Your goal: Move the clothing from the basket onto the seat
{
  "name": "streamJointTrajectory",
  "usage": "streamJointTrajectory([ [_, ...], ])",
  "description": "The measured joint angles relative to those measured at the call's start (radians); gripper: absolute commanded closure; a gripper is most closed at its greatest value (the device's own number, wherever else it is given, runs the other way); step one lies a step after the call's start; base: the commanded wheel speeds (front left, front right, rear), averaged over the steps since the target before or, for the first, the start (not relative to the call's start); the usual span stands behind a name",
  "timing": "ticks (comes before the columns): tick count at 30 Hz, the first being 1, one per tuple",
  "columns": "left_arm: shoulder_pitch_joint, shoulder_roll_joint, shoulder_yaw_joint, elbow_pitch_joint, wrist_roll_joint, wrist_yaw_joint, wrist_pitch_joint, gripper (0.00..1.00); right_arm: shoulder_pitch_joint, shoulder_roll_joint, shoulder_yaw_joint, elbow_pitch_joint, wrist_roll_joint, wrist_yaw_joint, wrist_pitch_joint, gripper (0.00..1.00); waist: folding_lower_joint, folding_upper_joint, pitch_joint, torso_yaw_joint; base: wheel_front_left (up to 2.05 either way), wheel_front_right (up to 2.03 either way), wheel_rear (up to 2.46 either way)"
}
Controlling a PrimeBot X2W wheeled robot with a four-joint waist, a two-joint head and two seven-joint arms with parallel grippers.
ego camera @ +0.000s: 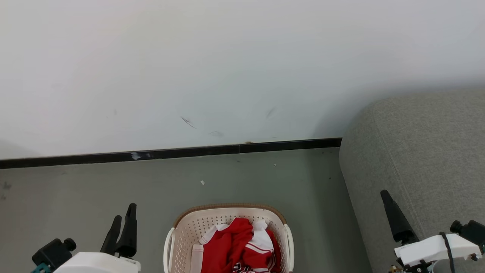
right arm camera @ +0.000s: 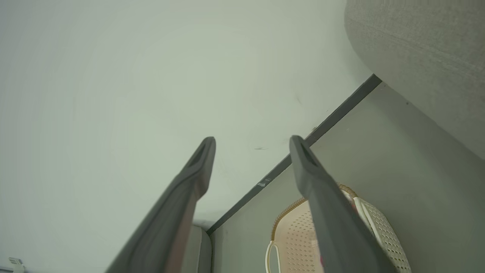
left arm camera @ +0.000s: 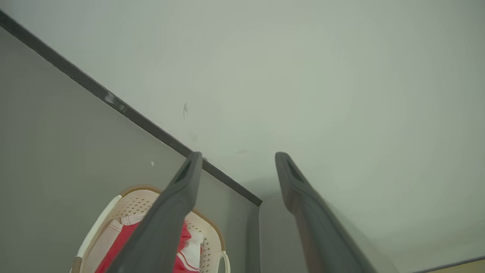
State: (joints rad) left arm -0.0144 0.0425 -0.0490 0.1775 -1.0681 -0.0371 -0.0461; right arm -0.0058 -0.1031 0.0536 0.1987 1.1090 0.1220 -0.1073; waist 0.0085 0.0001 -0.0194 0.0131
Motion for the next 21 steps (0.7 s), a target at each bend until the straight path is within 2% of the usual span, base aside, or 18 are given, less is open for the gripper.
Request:
streamJointTrajectory([
  [14,0.0,0.031,-0.093,-0.031,0.325,0.061,-0.052,0.0,0.003,0.011,0.022,-0.029,-0.358,0.0,-0.037,0.0,-0.006,0.0,0.003,0.002,0.0,0.0,0.0],
  [21,0.002,0.046,-0.127,-0.032,0.46,0.098,-0.075,0.0,0.026,0.02,0.023,-0.032,-0.508,0.001,-0.051,0.0,-0.0074,0.0,0.005,0.003,0.0,0.0,0.0],
])
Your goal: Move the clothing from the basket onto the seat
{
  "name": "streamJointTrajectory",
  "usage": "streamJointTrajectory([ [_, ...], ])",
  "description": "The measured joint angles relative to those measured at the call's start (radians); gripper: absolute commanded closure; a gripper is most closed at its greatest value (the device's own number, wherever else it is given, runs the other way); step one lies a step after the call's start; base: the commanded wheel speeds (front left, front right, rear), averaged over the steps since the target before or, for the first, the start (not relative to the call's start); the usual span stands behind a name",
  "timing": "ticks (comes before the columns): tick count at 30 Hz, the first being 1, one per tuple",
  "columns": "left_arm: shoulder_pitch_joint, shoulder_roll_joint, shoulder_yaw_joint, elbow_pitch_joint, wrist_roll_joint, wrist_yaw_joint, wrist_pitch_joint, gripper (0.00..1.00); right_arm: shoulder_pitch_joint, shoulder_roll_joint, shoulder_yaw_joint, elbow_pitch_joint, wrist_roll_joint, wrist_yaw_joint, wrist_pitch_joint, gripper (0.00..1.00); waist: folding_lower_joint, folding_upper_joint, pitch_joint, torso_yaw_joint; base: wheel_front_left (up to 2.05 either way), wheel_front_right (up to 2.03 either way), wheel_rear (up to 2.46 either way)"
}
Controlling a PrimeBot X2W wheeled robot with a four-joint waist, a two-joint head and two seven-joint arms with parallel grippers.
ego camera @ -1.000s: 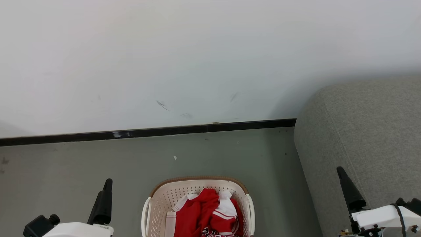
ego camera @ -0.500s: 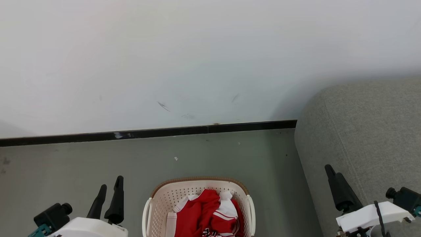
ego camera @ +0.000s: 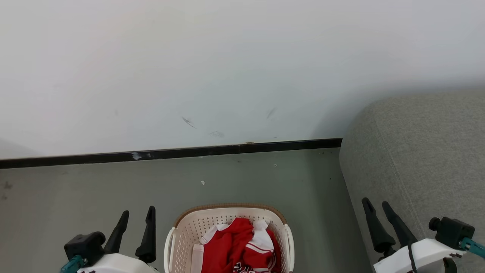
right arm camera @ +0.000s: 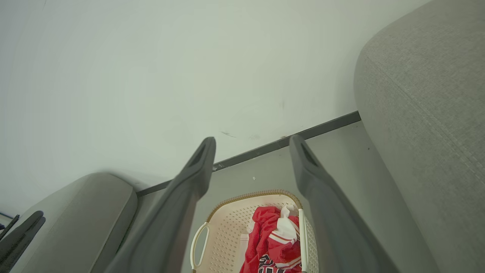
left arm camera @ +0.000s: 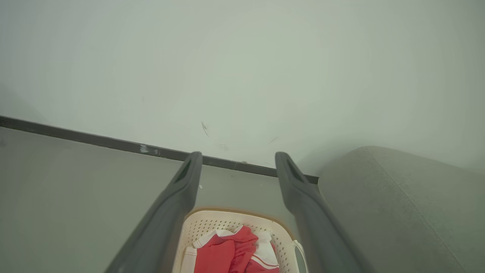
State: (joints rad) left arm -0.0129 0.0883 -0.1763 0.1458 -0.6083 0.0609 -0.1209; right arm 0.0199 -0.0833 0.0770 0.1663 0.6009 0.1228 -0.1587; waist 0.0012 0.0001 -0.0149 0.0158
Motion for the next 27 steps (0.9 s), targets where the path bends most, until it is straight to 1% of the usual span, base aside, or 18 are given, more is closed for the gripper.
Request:
streamJointTrajectory([
  [13,0.002,-0.003,-0.042,-0.005,0.193,0.061,-0.048,0.0,0.0,0.018,-0.008,-0.025,-0.246,0.0,-0.03,0.0,-0.0005,0.0,0.002,0.001,0.0,0.0,0.0],
  [27,0.003,0.001,-0.086,-0.021,0.397,0.106,-0.097,0.0,0.002,0.029,-0.024,-0.051,-0.49,0.0,-0.062,0.0,-0.0006,0.0,0.003,0.002,0.0,0.0,0.0],
])
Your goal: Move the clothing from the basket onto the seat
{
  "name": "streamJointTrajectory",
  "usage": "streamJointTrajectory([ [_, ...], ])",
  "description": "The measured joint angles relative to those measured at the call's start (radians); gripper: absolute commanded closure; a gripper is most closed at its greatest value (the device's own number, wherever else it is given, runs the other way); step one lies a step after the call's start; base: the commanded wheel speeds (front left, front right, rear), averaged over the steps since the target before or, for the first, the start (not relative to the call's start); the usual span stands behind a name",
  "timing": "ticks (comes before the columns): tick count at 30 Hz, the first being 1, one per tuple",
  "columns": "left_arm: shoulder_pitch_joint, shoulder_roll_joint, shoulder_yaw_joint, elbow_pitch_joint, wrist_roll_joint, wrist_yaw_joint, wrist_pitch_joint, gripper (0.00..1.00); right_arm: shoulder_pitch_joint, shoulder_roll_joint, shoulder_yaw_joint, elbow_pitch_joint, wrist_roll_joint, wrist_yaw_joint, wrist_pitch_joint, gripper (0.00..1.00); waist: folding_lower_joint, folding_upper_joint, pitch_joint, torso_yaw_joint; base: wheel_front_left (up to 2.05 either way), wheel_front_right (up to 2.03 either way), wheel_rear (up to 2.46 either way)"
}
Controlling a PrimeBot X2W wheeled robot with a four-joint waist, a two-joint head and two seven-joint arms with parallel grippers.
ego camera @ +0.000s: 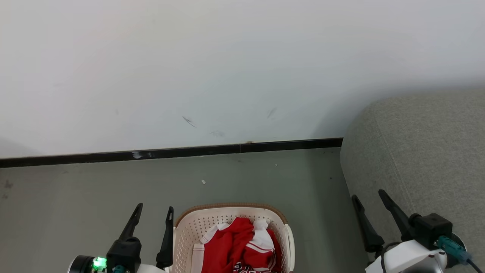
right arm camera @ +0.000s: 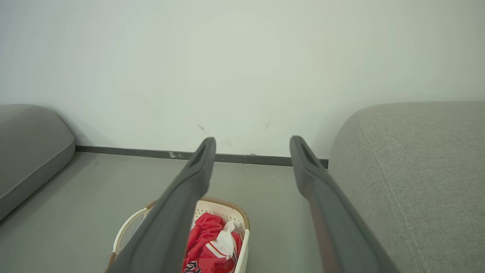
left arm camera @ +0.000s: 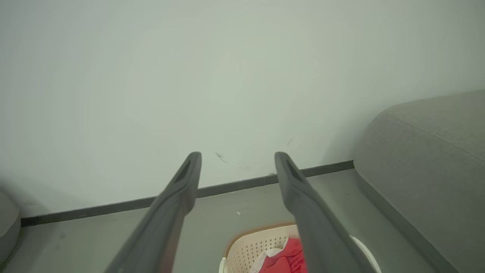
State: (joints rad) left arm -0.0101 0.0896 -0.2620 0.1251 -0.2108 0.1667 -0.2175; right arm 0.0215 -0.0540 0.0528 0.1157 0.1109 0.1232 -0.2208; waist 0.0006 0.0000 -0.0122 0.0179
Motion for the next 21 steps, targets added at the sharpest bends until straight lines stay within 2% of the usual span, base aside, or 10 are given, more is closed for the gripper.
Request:
streamJointTrajectory([
  [9,0.001,0.001,-0.013,-0.005,0.109,0.034,-0.032,0.0,0.019,0.012,-0.006,-0.017,-0.121,0.0,-0.027,0.0,0.0,0.0,-0.002,0.002,0.0,0.0,0.0],
  [21,0.002,-0.015,0.008,0.005,0.08,0.035,-0.032,0.0,0.02,0.012,-0.013,-0.02,-0.097,0.0,-0.027,0.0,-0.0001,0.0,-0.001,0.0,0.0,0.0,0.0],
])
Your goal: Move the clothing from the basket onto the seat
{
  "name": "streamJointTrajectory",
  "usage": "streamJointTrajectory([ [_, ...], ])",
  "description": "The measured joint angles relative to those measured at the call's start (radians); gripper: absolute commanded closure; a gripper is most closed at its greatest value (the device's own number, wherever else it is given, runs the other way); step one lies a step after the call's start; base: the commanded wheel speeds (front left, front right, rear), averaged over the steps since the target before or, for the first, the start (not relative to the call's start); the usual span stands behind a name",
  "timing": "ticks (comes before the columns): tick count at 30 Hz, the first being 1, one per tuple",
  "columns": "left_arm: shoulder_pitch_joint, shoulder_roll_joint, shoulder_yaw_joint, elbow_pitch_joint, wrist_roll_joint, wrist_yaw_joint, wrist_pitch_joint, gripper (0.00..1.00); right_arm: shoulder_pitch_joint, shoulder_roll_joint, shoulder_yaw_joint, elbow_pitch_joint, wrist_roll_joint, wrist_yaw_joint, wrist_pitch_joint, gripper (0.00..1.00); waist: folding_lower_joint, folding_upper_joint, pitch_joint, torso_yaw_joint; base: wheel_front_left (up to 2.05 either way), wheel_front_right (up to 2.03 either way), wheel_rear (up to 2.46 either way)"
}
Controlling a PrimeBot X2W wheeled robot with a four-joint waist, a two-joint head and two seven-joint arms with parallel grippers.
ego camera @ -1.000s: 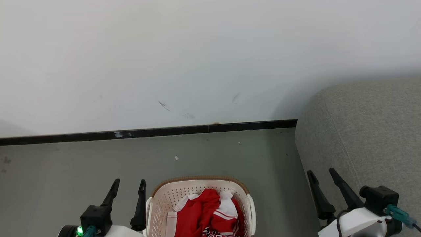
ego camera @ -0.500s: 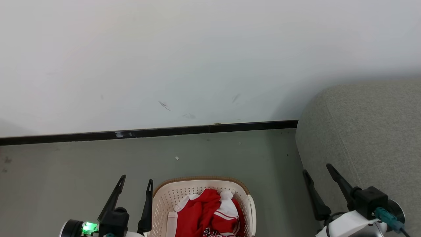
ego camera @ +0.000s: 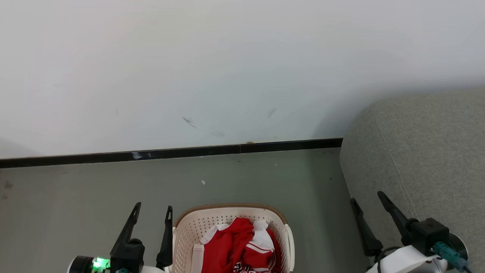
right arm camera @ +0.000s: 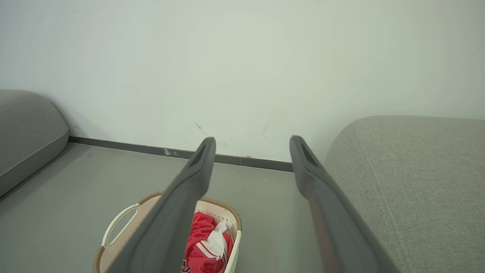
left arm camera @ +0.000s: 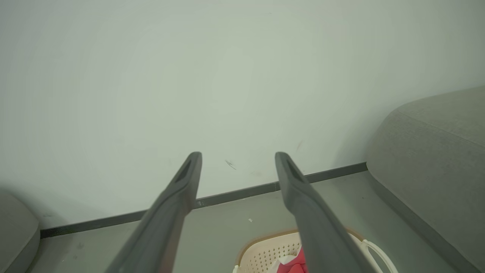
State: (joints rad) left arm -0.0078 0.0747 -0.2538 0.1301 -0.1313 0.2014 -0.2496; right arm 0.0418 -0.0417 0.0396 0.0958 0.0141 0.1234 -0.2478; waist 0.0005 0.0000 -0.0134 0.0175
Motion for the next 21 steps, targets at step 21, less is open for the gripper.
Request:
streamJointTrajectory([
  [21,0.0,-0.003,0.015,0.019,-0.008,-0.002,0.0,0.0,0.0,0.0,0.001,-0.02,0.006,0.0,0.0,0.0,-0.0001,0.0,0.009,0.0,0.0,0.0,0.0],
])
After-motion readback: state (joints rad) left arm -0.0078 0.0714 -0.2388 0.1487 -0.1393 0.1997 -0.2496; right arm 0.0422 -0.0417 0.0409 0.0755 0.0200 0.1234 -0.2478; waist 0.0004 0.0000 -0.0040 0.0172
